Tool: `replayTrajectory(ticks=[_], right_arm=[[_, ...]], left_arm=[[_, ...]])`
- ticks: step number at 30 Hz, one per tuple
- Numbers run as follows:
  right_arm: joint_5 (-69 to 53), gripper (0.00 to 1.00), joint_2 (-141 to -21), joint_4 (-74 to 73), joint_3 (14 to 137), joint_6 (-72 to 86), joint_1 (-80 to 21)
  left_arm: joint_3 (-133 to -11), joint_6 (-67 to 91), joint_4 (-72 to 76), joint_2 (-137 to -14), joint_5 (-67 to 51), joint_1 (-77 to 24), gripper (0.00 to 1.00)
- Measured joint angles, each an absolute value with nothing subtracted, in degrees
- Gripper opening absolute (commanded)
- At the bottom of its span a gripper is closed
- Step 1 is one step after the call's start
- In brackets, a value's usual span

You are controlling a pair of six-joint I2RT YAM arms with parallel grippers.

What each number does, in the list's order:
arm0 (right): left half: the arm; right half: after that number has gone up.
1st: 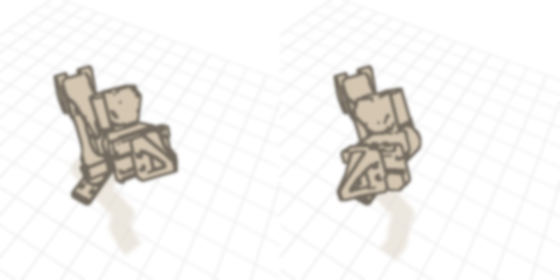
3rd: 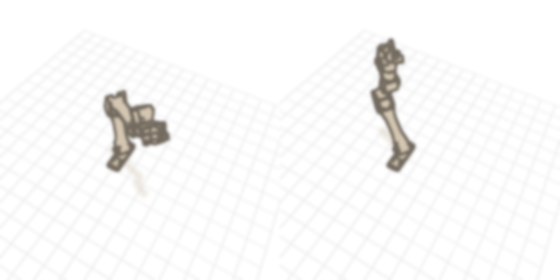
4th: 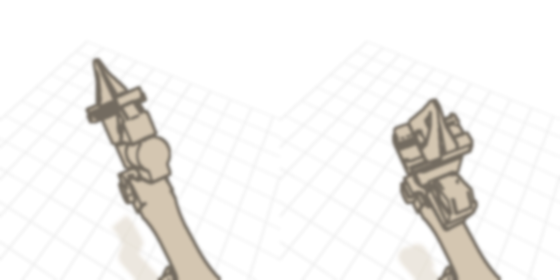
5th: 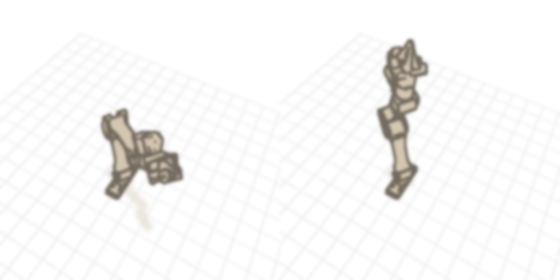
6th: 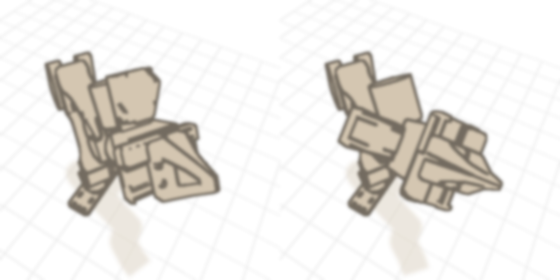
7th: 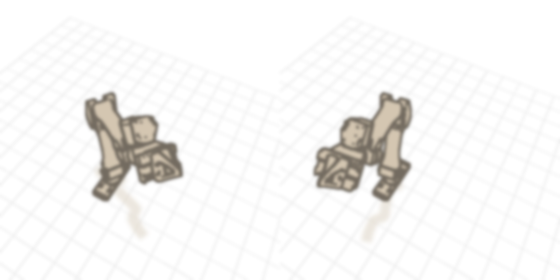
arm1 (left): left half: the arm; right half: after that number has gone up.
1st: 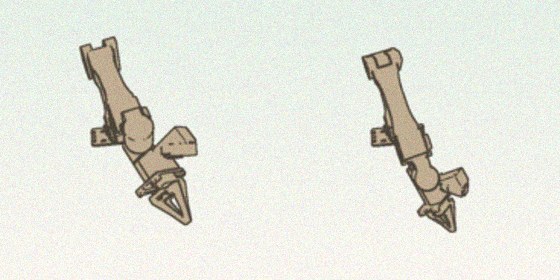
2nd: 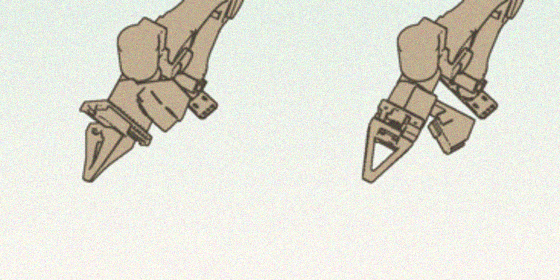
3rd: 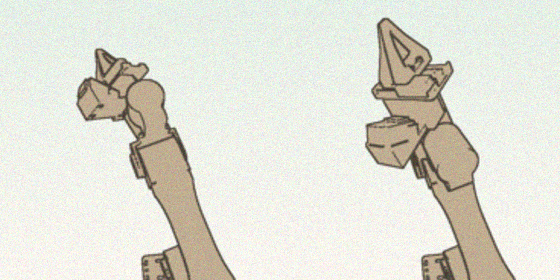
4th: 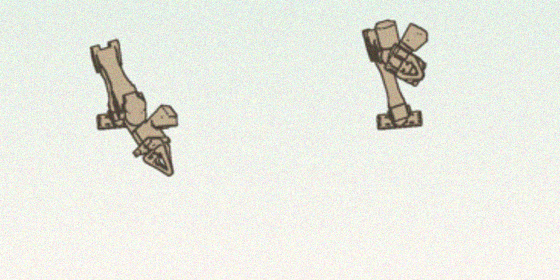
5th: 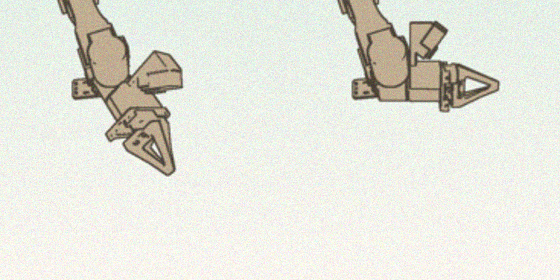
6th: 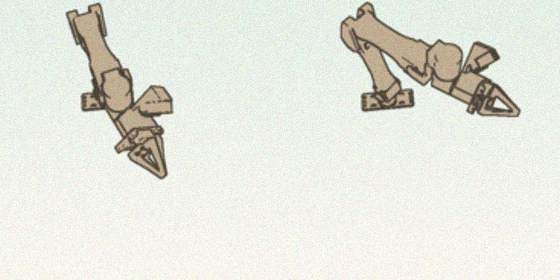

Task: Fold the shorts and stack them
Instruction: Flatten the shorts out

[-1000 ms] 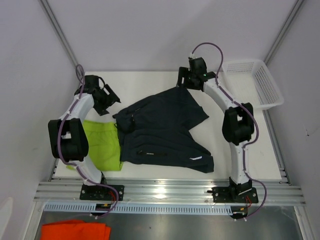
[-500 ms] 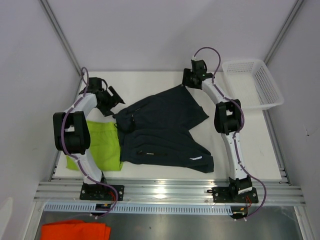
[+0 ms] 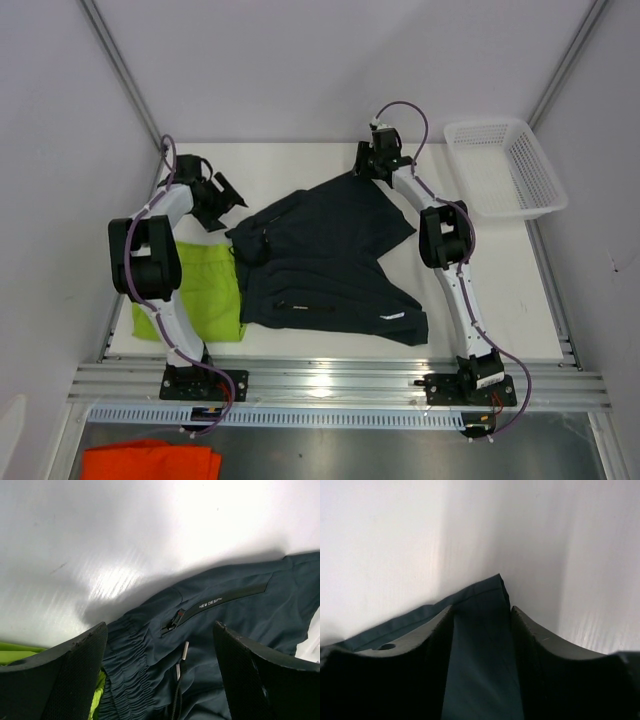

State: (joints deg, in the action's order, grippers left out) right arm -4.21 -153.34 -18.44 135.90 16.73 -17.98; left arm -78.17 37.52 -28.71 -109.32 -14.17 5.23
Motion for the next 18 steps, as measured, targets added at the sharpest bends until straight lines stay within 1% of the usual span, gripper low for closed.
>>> replayTrajectory(ticks=[1,3,6,7,9,10,12,18], right_arm=[[-4.19,0.5,-153.56,-18.02,136.0,17.02,-18.04],[-4.12,0.45,-153.91,-17.34,136.27,17.5,-18.04],[-3.57,0.28,-154.41,-16.78,136.64,18.0,-18.04],[-3.4,0.19,-154.54,-16.62,136.64,18.26,-18.04],[-3.05,0.1,-154.8,-16.29,136.7,18.41,-18.02],[-2.92,0.0,-154.98,-16.03,136.75,18.7,-17.96],[-2.81,0.0,-155.15,-15.4,136.75,19.35,-17.74],[-1.72,0.0,-155.13,-13.56,136.14,21.45,-16.73]], left_arm=[[-78.32,37.52,-28.58,-109.38,-14.2,5.43,0.87],[-78.54,37.52,-28.34,-109.51,-14.22,5.8,0.87],[-78.7,37.52,-28.14,-109.58,-14.26,6.2,0.85],[-78.85,37.54,-28.08,-109.71,-14.33,6.28,0.84],[-79.24,37.54,-27.68,-110.26,-14.76,6.37,0.8],[-79.37,37.54,-27.4,-110.56,-15.09,6.39,0.79],[-79.57,37.54,-27.2,-111.2,-15.53,6.42,0.76],[-80.12,37.52,-26.85,-112.6,-16.73,6.46,0.76]])
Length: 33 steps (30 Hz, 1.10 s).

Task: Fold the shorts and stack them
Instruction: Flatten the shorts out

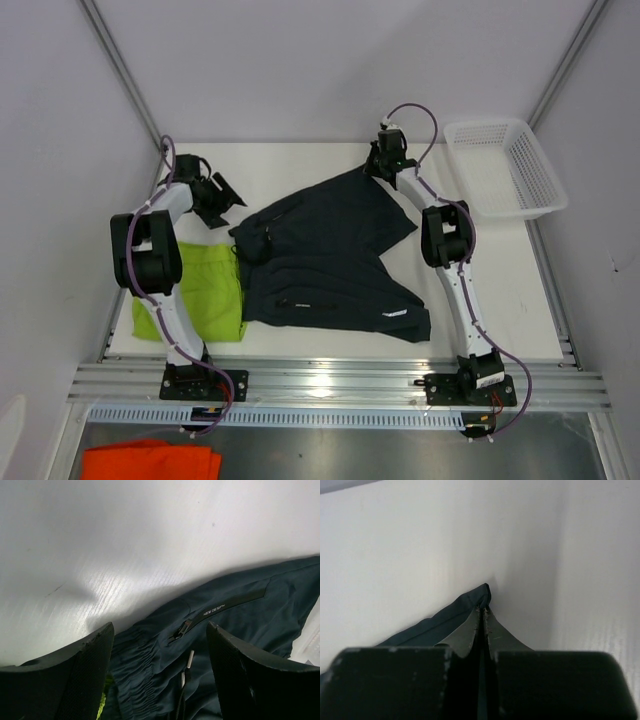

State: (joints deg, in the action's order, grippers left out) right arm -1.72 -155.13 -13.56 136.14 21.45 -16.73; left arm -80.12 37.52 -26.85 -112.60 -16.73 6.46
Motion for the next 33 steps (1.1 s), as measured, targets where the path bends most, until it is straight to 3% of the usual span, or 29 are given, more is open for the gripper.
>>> replayTrajectory(ticks=[16,19,33], right_arm=[[-1.58,0.0,-154.34,-10.63,133.12,26.02,-10.02],[-1.56,0.0,-154.06,-10.31,132.49,26.04,-10.0],[-1.56,0.0,-153.51,-10.17,131.68,26.0,-10.0]], left_arm=[[-91.26,36.82,-28.71,-121.19,-17.52,3.46,0.76],[-91.35,36.64,-29.34,-121.73,-18.98,2.61,0.71],[-85.32,35.9,-28.38,-119.87,-21.17,1.58,0.65]])
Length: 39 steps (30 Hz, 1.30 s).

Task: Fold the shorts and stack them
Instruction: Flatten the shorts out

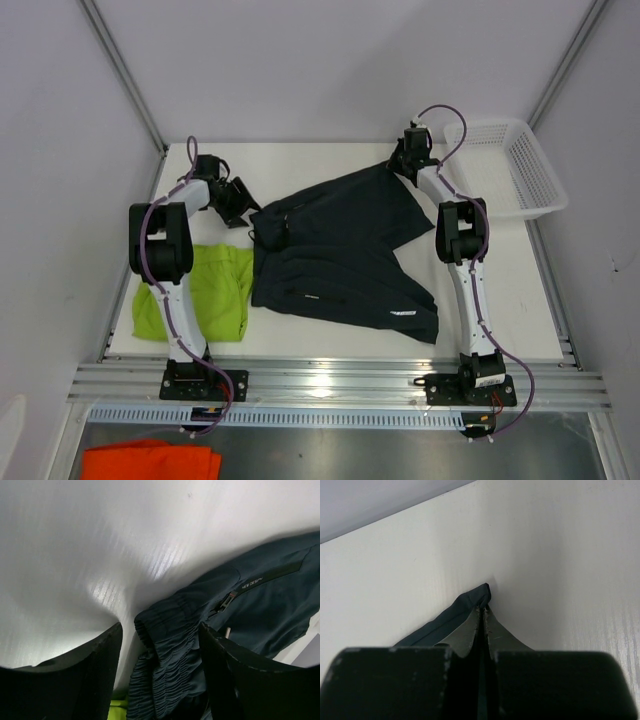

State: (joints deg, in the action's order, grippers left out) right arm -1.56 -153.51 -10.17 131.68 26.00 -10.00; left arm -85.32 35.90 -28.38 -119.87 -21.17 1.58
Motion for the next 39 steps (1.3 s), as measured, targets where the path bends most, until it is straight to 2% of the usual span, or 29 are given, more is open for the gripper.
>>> replayTrajectory(ticks=[3,4,5,6,9,10,21,33,34,35,36,37,38,39], right_arm=[[-1.58,0.0,-153.4,-10.0,131.39,26.02,-10.0],[-1.58,0.0,-153.4,-9.96,131.35,26.02,-10.0],[-1.61,0.0,-153.4,-9.96,131.35,26.02,-10.0],[-1.61,0.0,-153.4,-9.96,131.35,26.02,-10.0],[-1.58,0.0,-153.29,-9.93,131.17,26.02,-10.0],[-1.56,0.0,-153.12,-9.91,130.96,25.98,-10.0],[-2.42,0.0,-151.79,-4.43,127.5,28.6,-9.21],[-2.02,0.0,-152.73,8.05,133.71,36.03,-6.5],[-2.24,0.2,-153.47,9.34,135.06,36.42,-6.46],[-2.44,0.46,-154.3,10.66,136.35,37.04,-6.33],[-2.42,0.92,-155.33,11.99,138.08,37.5,-6.17],[-2.37,0.99,-156.14,12.91,139.44,37.85,-6.11],[-2.2,0.99,-156.55,13.37,140.07,37.65,-6.11],[-2.13,1.0,-156.57,13.58,140.14,37.52,-6.09]], left_arm=[[-85.06,35.9,-28.38,-119.87,-21.17,1.56,0.56],[-85.06,35.94,-28.32,-119.87,-21.21,1.54,0.47],[-85.06,36.14,-28.29,-119.87,-21.28,1.52,0.42],[-85.06,35.99,-28.01,-119.87,-21.34,1.5,0.29],[-85.06,36.27,-26.94,-119.87,-21.5,1.48,0.12],[-85.06,36.38,-26.46,-119.87,-21.61,1.48,0.01],[-89.17,39.09,-19.88,-122.08,-24.69,1.39,0.0],[-106.96,42.63,-16.82,-129.21,-22.41,2.59,0.0],[-108.66,43.05,-16.47,-130.52,-22.13,2.72,0.02],[-110.24,43.2,-16.21,-131.96,-21.91,2.81,0.18],[-112.4,43.31,-16.51,-133.62,-21.52,2.87,0.56],[-115.18,43.18,-17.26,-135.61,-21.15,2.92,0.66],[-118.41,43.46,-18.26,-137.82,-20.88,2.94,0.76],[-121.23,43.44,-19.33,-139.65,-20.49,2.98,0.77]])
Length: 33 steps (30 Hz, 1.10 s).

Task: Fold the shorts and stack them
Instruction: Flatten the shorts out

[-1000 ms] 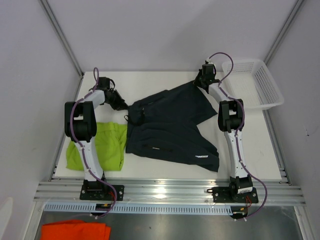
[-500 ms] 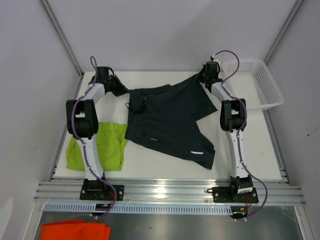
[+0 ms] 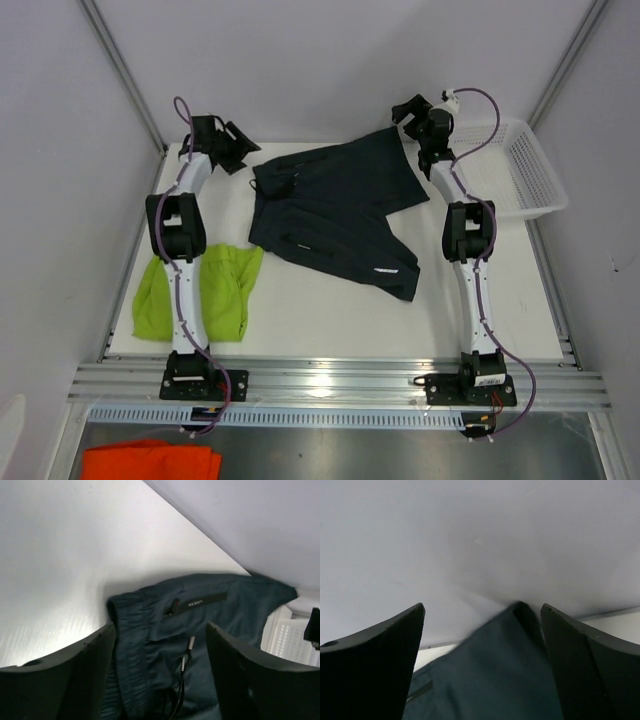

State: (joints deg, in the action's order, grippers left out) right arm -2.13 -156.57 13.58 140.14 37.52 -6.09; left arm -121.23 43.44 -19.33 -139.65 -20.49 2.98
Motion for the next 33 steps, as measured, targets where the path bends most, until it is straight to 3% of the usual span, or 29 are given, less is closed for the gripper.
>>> replayTrajectory(ticks=[6,12,16,18,24,33], right_arm=[[-2.02,0.97,-153.86,12.27,135.04,36.12,-5.8],[-5.28,0.72,-141.29,-2.15,121.36,31.86,-4.58],[-7.4,0.61,-125.12,-8.19,103.55,29.47,-3.99],[-7.64,0.5,-115.77,-9.65,93.84,28.21,-4.19],[-4.71,0.46,-94.59,-11.33,70.78,26.81,-7.35],[1.23,0.44,-86.06,-18.96,50.65,26.26,-12.29]], left_arm=[[-121.12,43.33,-22.68,-139.52,-18.52,3.2,0.79],[-108.36,41.63,-26.09,-127.11,-15.97,3.22,0.77],[-99.15,40.03,-27.79,-115.46,-15.22,2.94,0.75],[-93.71,39.46,-27.11,-109.38,-15.25,2.68,0.75],[-73.69,39.0,-24.91,-96.36,-15.4,0.93,0.72],[-58.76,38.96,-24.34,-91.15,-15.14,-5.15,0.73]])
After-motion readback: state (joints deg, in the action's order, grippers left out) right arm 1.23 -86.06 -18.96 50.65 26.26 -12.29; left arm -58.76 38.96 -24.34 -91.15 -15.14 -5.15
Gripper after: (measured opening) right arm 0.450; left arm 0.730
